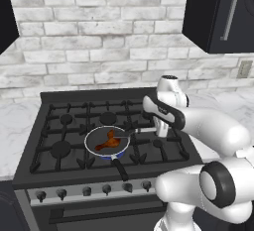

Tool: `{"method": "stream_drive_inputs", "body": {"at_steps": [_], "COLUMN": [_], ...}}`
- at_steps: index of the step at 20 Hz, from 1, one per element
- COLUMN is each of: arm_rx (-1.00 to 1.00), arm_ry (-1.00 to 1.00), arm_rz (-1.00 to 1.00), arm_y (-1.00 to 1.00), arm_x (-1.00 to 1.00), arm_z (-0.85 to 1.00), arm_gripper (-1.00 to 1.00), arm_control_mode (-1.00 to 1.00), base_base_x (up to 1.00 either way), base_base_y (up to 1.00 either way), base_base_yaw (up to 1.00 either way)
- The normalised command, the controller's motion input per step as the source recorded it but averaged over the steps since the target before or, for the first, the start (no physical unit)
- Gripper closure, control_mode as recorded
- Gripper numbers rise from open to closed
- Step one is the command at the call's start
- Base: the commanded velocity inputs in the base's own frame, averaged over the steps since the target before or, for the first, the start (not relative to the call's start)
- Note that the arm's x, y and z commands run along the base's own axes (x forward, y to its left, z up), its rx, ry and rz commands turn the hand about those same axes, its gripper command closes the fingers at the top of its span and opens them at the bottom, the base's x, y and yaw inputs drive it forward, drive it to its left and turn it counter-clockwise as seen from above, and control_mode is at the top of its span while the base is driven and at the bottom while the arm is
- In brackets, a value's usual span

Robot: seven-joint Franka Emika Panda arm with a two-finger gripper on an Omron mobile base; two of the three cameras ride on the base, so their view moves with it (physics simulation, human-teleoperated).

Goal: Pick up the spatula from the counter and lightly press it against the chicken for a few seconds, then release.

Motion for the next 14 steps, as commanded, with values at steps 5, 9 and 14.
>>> {"method": "stream_drive_inputs", "body": {"at_steps": [5, 9, 14], "arm_rx": [0.00, 0.00, 0.00], "arm_ry": [0.00, 0.00, 0.00], "arm_rz": [0.01, 0.01, 0.01], "arm_y": [0.00, 0.00, 0.00], "arm_x": [0.13, 0.14, 0.18], "arm_z": [-0.13, -0.15, -0.15], "arm_gripper": [1.00, 1.00, 1.00], "arm_control_mode": [-1.00, -1.00, -1.00], "base_base_x": [0.00, 0.00, 0.00], "base_base_y": [0.00, 0.00, 0.00], "base_base_yaw": [0.00, 0.00, 0.00]}}
